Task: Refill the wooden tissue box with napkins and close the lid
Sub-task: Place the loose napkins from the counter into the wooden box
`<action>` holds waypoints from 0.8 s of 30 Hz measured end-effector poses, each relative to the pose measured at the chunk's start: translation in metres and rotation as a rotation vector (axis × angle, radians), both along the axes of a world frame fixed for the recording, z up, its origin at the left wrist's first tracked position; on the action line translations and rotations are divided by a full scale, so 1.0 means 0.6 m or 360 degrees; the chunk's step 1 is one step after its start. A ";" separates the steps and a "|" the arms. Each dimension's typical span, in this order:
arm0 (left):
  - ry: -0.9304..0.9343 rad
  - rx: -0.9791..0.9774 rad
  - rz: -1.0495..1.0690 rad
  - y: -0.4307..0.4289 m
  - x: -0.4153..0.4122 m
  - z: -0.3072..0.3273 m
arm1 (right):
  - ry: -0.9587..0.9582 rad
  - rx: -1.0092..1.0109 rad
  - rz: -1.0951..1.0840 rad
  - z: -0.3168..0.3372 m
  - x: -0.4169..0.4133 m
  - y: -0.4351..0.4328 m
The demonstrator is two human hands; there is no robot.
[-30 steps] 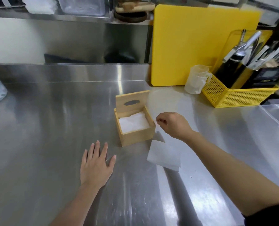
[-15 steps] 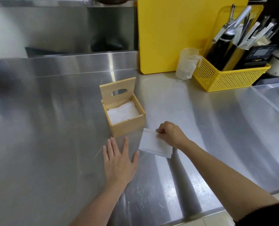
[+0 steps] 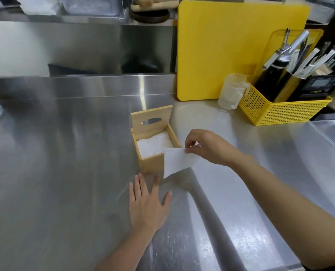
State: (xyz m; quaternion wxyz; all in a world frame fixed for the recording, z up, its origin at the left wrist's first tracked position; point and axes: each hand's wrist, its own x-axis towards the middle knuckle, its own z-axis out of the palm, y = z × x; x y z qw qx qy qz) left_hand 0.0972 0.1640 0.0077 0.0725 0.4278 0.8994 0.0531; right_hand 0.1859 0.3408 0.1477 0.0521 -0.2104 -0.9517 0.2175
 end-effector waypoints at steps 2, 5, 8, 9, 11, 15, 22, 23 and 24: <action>0.0006 -0.0040 -0.0022 -0.003 0.001 0.005 | 0.0022 -0.0005 0.0012 0.021 -0.025 0.002; -0.0008 -0.0057 0.0000 -0.006 0.000 0.011 | -0.0018 -0.0035 0.0024 0.028 -0.067 0.007; -0.0107 -0.0065 -0.0030 -0.004 -0.001 0.008 | -0.0101 -0.0052 0.0061 0.015 -0.106 0.012; -0.0123 -0.0060 -0.0045 -0.004 -0.002 0.007 | -0.0146 -0.0044 0.0074 0.008 -0.118 0.013; -0.0113 -0.0056 -0.0051 -0.004 -0.002 0.008 | -0.0232 -0.0041 0.0097 -0.005 -0.142 0.015; -0.0094 -0.0042 -0.0037 -0.003 -0.001 0.007 | -0.0344 -0.0097 0.0168 -0.032 -0.180 0.017; -0.0063 0.0022 -0.0011 0.001 -0.002 -0.007 | -0.0493 0.0196 0.0177 -0.079 -0.209 0.029; -0.0065 0.0024 -0.0009 0.001 -0.002 -0.008 | -0.0501 0.0251 0.0187 -0.085 -0.212 0.031; -0.0059 0.0030 -0.0006 0.001 -0.003 -0.009 | -0.0505 0.0293 0.0197 -0.089 -0.213 0.032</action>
